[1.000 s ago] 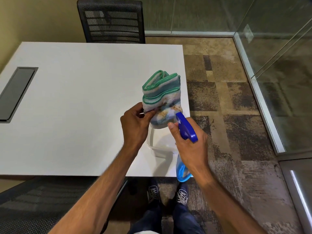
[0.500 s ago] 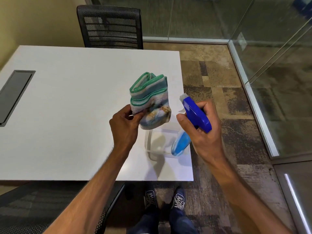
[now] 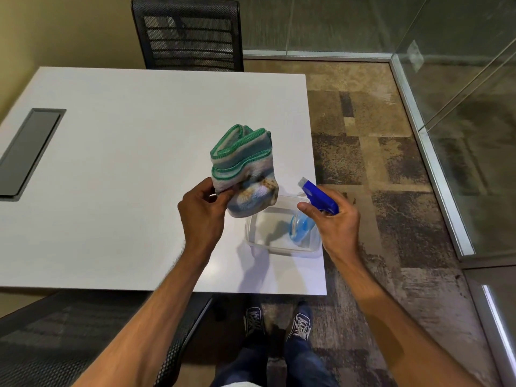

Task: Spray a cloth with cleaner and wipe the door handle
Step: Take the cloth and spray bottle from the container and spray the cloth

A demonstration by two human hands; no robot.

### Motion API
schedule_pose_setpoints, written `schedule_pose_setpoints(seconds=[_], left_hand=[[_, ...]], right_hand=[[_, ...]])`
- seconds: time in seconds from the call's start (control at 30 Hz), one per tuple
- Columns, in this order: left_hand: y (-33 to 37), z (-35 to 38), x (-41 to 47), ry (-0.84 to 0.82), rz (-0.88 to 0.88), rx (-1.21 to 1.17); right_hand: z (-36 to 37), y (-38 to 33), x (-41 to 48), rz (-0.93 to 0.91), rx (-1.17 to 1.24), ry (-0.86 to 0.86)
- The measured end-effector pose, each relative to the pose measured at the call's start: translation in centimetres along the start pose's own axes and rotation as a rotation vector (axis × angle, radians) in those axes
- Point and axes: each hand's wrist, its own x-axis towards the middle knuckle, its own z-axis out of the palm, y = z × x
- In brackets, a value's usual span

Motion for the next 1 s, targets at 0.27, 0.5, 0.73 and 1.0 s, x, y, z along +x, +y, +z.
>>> schedule_pose_setpoints(seconds=[0.27, 0.5, 0.73, 1.0], left_hand=[[-0.4, 0.0, -0.2, -0.042, 0.028, 0.041], [-0.6, 0.0, -0.1, -0.054, 0.044, 0.055], [-0.4, 0.2, -0.3, -0.071, 0.033, 0.054], [-0.2, 0.2, -0.2, -0.072, 0.030, 0.051]], right_hand=[[-0.3, 2.0, 0.5, -0.030, -0.122, -0.020], [-0.8, 2.0, 1.2, -0.012, -0.179, -0.050], [-1.7, 1.7, 1.7, 0.004, -0.238, -0.068], [-2.9, 1.6, 2.3, -0.014, -0.324, -0.090]])
